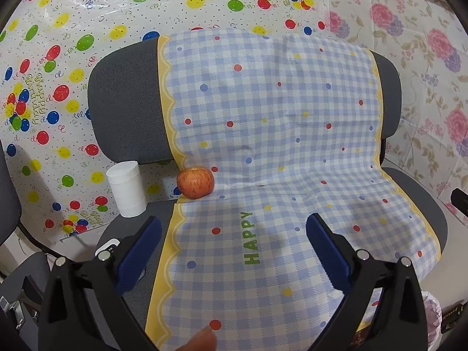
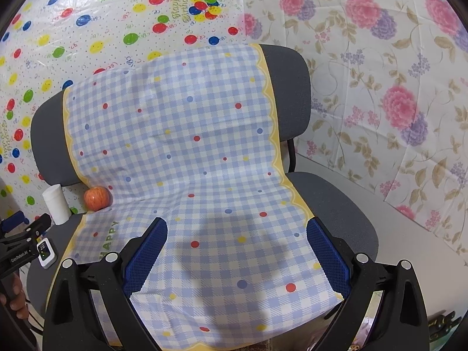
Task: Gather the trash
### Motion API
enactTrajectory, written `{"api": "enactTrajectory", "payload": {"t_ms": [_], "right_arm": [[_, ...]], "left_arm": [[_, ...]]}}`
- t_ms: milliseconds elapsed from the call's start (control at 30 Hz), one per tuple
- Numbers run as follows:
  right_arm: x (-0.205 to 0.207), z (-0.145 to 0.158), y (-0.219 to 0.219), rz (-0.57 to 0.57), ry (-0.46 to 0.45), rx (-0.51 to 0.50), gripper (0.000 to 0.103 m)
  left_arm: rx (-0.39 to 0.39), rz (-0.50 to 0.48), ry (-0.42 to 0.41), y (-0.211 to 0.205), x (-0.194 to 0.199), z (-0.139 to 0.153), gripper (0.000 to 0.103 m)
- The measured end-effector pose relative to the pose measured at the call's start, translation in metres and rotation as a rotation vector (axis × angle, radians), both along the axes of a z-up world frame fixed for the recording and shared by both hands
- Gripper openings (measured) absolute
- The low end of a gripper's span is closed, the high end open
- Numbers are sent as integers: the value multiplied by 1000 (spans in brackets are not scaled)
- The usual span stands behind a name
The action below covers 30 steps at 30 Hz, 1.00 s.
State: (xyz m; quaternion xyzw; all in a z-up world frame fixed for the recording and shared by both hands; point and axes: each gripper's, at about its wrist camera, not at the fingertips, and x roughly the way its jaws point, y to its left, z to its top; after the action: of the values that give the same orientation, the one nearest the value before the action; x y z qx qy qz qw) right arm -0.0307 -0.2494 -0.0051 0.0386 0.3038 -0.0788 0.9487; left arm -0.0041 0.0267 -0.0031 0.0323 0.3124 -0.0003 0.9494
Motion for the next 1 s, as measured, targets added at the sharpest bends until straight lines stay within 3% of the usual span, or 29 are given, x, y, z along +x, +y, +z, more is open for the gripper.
{"api": "enactTrajectory", "payload": {"t_ms": [1000], "right_arm": [[-4, -2, 1, 1, 4, -3, 95]], "left_arm": [[-3, -8, 1, -3, -2, 2, 96]]}}
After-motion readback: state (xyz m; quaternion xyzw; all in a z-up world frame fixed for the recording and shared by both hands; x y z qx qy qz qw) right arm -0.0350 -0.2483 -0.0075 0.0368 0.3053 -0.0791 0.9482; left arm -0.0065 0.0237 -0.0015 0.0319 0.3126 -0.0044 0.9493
